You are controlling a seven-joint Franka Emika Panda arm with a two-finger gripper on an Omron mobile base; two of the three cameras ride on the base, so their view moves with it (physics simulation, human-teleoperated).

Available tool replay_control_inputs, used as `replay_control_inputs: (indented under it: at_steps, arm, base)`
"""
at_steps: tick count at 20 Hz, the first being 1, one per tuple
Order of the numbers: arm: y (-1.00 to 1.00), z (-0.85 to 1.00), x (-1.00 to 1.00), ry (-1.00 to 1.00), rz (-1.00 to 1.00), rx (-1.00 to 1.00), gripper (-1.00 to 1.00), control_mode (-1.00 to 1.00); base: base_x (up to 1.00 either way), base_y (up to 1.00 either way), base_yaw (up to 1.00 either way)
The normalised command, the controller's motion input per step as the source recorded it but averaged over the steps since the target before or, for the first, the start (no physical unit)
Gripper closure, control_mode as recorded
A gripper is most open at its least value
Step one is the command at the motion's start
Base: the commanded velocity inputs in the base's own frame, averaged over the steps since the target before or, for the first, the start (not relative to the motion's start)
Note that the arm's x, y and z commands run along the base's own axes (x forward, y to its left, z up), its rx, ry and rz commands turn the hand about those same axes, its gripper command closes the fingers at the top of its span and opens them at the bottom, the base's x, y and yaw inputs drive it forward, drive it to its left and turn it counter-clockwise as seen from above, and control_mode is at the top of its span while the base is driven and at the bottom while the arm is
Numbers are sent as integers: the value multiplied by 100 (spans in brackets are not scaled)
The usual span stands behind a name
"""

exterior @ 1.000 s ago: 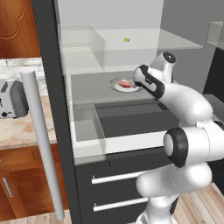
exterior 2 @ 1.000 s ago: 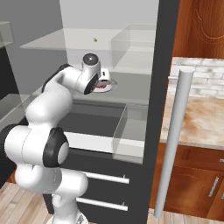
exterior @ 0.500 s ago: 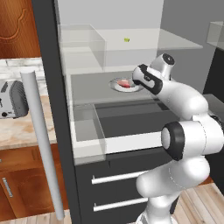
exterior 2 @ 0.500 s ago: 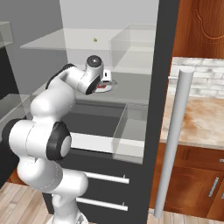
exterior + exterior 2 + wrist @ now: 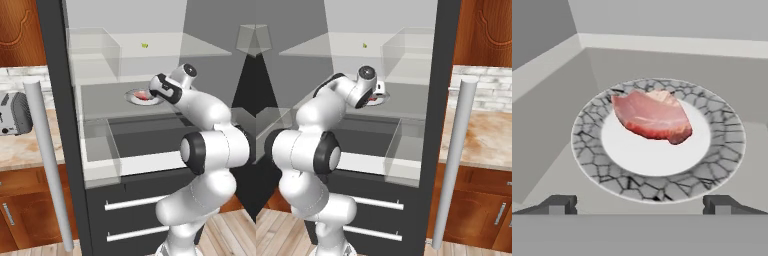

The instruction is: Transport the steak from the fridge to the microwave and turn on the microwave.

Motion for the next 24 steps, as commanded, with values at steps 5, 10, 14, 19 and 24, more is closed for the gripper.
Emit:
replay_control_inputs:
  at_steps: [5, 10, 14, 19, 24]
  arm:
    - [0, -8, 25, -1, 0, 0, -100, -100]
    - [0, -6, 23, 0, 0, 1, -100, -100]
    - [0, -1, 20, 0, 0, 1, -100, -100]
    - [0, -2, 19, 0, 0, 0, -100, -100]
    - [3, -8, 18, 0, 0, 0, -100, -100]
  base:
    - [0, 0, 0]
    - [0, 0, 0]
    - [0, 0, 0]
    - [0, 0, 0]
    - [0, 0, 0]
